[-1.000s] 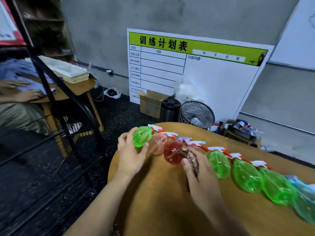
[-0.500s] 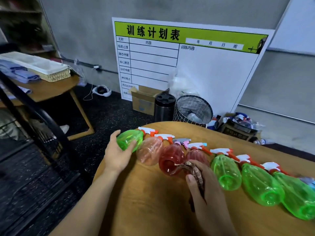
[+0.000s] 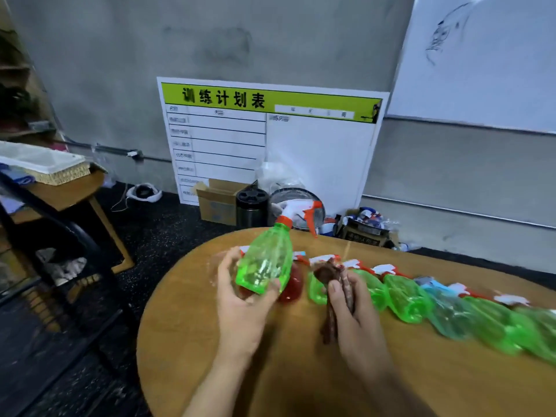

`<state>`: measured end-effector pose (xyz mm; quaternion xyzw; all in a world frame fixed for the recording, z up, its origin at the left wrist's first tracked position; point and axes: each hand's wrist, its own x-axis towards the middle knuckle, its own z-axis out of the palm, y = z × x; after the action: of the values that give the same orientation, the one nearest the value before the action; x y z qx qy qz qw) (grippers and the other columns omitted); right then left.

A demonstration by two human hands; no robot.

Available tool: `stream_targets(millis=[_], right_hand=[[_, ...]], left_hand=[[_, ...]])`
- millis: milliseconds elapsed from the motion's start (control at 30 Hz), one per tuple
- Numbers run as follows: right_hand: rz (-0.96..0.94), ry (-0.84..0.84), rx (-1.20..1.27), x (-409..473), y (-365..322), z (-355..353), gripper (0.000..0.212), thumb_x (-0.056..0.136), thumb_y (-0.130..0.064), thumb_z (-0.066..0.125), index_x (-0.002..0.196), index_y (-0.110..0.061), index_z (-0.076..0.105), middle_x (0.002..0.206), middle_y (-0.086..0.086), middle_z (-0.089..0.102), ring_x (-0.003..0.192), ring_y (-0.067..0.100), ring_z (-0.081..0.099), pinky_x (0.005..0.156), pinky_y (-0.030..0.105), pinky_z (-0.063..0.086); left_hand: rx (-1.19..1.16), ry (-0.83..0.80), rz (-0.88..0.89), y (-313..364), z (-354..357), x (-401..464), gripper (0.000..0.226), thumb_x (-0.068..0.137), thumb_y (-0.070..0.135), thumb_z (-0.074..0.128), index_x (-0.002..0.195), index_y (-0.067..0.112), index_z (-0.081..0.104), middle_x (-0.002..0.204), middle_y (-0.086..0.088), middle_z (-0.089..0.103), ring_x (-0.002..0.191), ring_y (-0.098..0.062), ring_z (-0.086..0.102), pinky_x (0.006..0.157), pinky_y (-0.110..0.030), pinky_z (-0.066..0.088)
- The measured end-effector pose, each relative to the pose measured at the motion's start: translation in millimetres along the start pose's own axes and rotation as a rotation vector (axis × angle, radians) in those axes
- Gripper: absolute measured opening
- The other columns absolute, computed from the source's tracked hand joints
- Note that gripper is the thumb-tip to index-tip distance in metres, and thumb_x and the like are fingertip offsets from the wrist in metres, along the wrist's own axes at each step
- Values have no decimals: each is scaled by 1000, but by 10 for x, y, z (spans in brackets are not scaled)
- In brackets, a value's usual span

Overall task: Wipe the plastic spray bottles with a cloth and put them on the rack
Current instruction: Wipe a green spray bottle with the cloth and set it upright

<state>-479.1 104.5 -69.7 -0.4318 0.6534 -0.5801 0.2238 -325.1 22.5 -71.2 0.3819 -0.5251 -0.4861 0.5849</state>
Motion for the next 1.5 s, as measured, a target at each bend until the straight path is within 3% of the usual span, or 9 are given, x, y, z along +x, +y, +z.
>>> stream_targets(millis=[200,400,500,667,833,1067,1267,1400,1500], right_hand=[[87,238,225,-453,-62,-930,18,108,-22,52,102,-35,64,89,-41,69,88,-22,61,82,7,47],[164,364,340,-1040,82,-1590,24,106,-32,54,118,-27,75,123,-11,76,117,3,68,103,29,54],[198,345,339,-1260,160,-1769,56,94,-67,62,134,-29,70,140,-12,67,131,5,60,116,40,46],[179,301,336,-1461,118,-1907,40,105,-55,51,133,-32,68,131,-22,69,126,-2,60,118,40,43],[158,229,449,-1547,-25,-1947,45,106,-45,54,142,-20,63,141,-7,67,135,10,59,122,46,38],[12,213,159,-1604,128,-1719,38,110,-51,42,139,-37,63,134,-16,67,131,3,58,115,40,45],[-218,351,-222,-1603,274,-1628,39,112,-32,40,150,-33,52,128,-18,58,120,-21,48,93,-3,33],[-390,275,-436,-1194,369,-1668,41,108,-41,40,147,-37,54,125,-10,52,112,1,57,90,12,45],[-432,137,-620,-889,477,-1600,44,107,-51,39,145,-39,56,123,-10,45,105,4,53,85,24,50]], left_hand=[[-107,-361,-74,-12,841,-1105,99,59,30,97,146,43,52,143,9,63,132,-15,64,112,-44,51],[-80,-621,-86,69,1247,-1799,100,61,42,99,146,41,47,142,11,62,134,-13,61,117,-50,48],[-93,-661,-51,163,1336,-2036,100,61,41,97,144,35,41,133,21,64,127,-7,64,111,-32,51],[-108,-676,-45,361,1326,-2327,92,72,45,90,148,46,39,147,17,60,137,-6,58,111,-26,47],[-131,-608,-172,451,1244,-2437,68,86,80,59,149,65,41,167,26,34,158,-8,29,130,-57,23],[-114,-526,-135,393,1097,-2433,54,96,67,58,148,60,48,157,39,42,149,13,32,130,-40,25],[-131,-503,-220,30,999,-2160,44,96,62,53,140,70,50,150,43,45,151,3,35,130,-51,25],[-82,-518,-268,-265,974,-1981,49,90,85,46,137,73,49,152,43,43,151,1,36,129,-49,30],[-25,-491,-211,-504,972,-1954,45,98,73,40,138,56,51,140,54,45,139,23,36,120,-11,31]])
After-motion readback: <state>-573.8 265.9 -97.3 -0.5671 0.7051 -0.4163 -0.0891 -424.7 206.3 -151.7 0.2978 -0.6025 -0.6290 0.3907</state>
